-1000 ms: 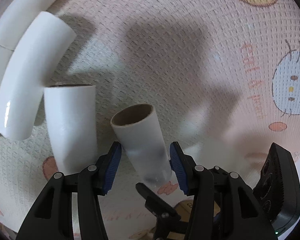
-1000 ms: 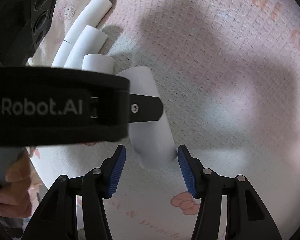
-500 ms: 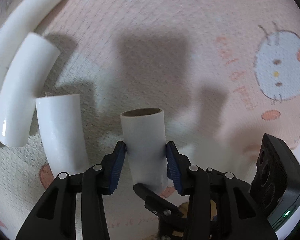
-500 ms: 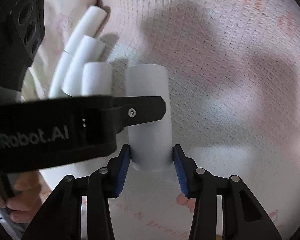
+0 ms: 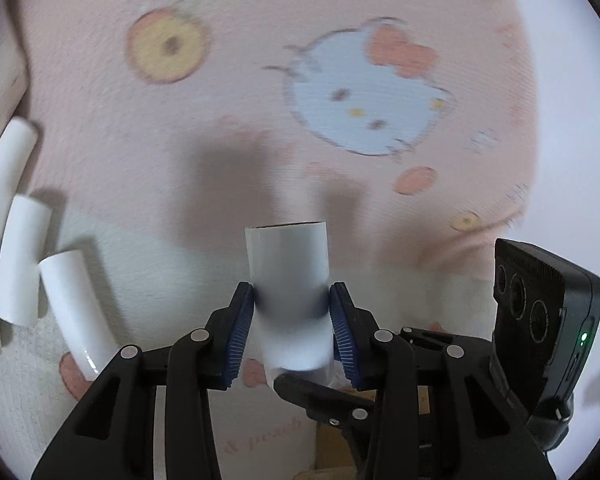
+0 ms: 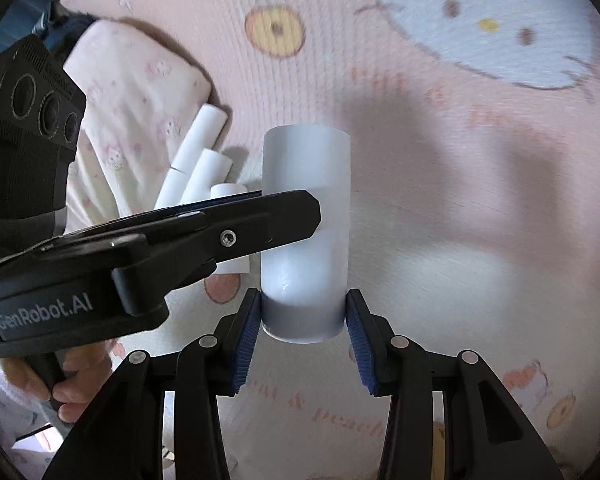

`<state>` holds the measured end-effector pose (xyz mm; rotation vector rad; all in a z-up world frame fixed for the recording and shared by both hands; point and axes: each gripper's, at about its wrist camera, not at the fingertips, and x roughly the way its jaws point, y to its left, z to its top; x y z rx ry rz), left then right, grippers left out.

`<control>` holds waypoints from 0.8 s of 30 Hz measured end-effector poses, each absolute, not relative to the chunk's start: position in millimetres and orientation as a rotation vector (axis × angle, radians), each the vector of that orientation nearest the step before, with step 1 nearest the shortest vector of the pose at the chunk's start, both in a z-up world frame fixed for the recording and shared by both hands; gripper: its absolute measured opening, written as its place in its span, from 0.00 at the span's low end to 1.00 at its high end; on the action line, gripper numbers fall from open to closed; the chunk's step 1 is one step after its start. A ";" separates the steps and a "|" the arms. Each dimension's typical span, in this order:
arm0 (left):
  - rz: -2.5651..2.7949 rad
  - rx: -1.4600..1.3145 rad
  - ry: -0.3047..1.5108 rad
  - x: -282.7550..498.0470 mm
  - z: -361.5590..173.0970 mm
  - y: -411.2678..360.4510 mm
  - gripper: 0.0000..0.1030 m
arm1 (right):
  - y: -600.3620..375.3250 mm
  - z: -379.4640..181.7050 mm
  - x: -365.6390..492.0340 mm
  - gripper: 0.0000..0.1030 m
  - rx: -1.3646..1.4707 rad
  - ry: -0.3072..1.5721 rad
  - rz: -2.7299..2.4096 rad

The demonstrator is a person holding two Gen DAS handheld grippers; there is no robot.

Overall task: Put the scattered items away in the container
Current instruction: 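Close the left tool on the white tube and lift it, then carry the held tube upright to the cardboard box with the left tool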

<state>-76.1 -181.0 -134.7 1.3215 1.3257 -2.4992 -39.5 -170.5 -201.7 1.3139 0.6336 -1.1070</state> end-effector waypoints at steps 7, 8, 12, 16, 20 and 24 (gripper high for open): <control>-2.652 1.325 1.268 -77.5 -98.3 -144.3 0.42 | -125.7 -157.3 -64.5 0.39 1.276 0.598 -1.233; -2.673 1.330 1.253 -80.4 -93.5 -138.8 0.42 | -118.7 -149.2 -66.2 0.39 1.266 0.601 -1.250; -2.727 1.382 1.154 -83.3 -68.8 -135.2 0.42 | -110.4 -130.2 -68.2 0.39 1.264 0.595 -1.294; -2.754 1.426 1.098 -82.0 -46.1 -147.1 0.42 | -111.0 -110.8 -67.2 0.39 1.250 0.540 -1.328; -2.778 1.410 1.096 -81.4 -33.9 -149.7 0.42 | -112.4 -93.8 -61.6 0.39 1.186 0.536 -1.391; -2.790 1.426 1.108 -84.4 -33.8 -138.9 0.42 | -104.0 -89.7 -69.2 0.39 1.201 0.536 -1.401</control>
